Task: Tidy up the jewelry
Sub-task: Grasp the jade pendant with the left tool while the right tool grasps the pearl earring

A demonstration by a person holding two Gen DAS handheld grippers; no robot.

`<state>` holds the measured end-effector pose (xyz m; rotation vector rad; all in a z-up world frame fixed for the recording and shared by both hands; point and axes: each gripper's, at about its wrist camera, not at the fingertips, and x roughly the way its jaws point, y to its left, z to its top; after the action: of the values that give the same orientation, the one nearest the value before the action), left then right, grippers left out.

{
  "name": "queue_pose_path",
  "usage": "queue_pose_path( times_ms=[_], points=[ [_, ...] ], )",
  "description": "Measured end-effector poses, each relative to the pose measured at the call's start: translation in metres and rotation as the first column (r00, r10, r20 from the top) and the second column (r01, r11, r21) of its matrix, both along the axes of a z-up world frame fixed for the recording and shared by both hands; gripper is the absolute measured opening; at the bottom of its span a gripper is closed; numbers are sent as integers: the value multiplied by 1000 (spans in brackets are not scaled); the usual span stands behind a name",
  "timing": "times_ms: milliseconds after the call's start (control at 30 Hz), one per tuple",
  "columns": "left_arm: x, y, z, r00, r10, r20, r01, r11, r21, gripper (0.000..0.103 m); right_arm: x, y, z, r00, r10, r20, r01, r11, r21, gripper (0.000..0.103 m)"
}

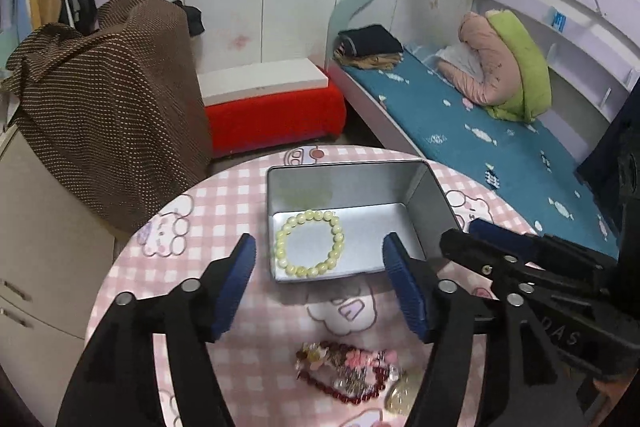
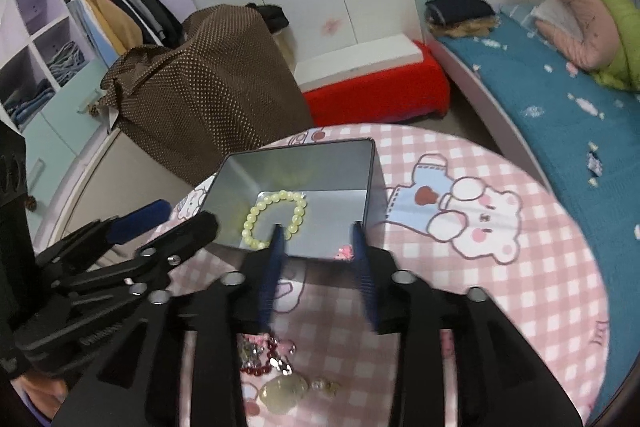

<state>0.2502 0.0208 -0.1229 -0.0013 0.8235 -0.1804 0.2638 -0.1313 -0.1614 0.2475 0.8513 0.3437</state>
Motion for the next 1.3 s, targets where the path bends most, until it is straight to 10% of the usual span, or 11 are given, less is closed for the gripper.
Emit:
queue_pose_path(
  times_ms=[567, 1067, 1300],
  points=[
    [-97, 10, -39, 999, 45, 26, -46, 998, 36, 71, -91, 1, -29, 998, 30, 47, -19, 975, -220, 52],
    [-113, 10, -74, 999, 47, -24, -46, 999, 9, 71, -89, 25, -67, 994, 105, -5, -101, 944, -313, 52],
    [-108, -1, -80, 999, 26, -36, -27, 1000, -10, 71, -80, 28, -68, 991, 134, -7, -130, 946, -296, 34]
  ],
)
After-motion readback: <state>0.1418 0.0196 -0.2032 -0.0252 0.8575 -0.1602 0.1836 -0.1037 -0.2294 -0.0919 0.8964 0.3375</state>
